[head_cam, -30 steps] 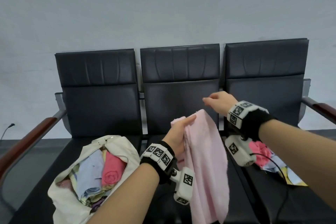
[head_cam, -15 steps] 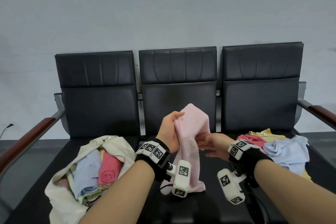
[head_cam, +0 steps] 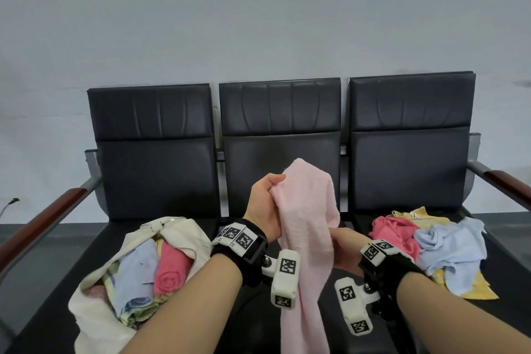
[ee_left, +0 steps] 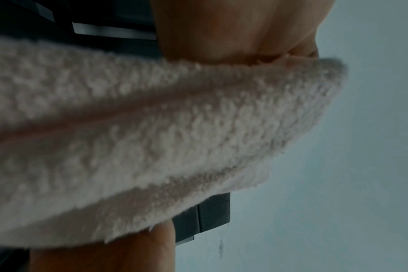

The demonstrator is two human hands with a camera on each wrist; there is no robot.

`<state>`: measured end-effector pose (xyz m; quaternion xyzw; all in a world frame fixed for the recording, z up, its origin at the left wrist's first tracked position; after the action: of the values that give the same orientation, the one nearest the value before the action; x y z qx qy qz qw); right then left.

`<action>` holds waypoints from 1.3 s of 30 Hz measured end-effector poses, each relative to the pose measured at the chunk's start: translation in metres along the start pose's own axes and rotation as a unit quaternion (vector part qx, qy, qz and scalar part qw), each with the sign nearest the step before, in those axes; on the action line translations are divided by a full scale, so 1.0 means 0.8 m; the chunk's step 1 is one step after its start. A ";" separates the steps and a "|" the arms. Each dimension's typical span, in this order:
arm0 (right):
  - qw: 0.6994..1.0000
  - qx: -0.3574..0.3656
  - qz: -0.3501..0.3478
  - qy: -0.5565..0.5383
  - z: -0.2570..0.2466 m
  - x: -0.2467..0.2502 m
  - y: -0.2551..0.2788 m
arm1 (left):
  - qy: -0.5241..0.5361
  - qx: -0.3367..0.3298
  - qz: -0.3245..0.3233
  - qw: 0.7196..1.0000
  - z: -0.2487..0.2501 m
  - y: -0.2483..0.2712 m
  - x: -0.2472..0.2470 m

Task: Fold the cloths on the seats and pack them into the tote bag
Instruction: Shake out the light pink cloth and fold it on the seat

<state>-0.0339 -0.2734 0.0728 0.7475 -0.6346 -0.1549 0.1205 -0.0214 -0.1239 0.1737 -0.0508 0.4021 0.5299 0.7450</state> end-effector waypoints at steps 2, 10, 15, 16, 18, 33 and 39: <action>1.000 -0.010 0.015 -0.001 0.002 0.009 0.002 | -0.010 0.001 0.000 1.000 0.003 -0.001 0.006; 0.997 0.037 0.058 0.019 -0.054 0.044 0.015 | -0.047 0.011 0.089 0.995 0.010 -0.004 0.073; 0.983 0.124 0.128 0.041 -0.119 0.062 0.018 | -0.093 0.044 0.140 0.985 0.001 -0.002 0.108; 0.981 0.135 0.134 0.038 -0.130 0.062 0.020 | -0.116 0.050 0.152 0.980 0.001 0.000 0.112; 0.977 0.155 0.146 0.019 -0.147 0.067 0.019 | -0.171 0.076 0.187 0.964 -0.003 0.002 0.124; 0.963 0.104 0.245 0.041 -0.155 0.130 0.016 | -0.100 -0.005 0.232 0.967 0.025 0.000 0.143; 0.958 0.102 0.262 0.050 -0.153 0.144 0.016 | -0.106 -0.030 0.320 0.941 0.034 0.004 0.152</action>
<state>0.0184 -0.3909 0.1812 0.5699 -0.8140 -0.0142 0.1115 0.0048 -0.0182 0.1139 0.1145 0.2998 0.7546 0.5724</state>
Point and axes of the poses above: each hand's wrist, its own y-axis away from the middle knuckle, its own x-axis out of the back of the hand, z = x × y, the point moved 7 cm from there along -y, towards the middle knuckle, and after that the axes turned 11 degrees about x, right-handed, at the moved point
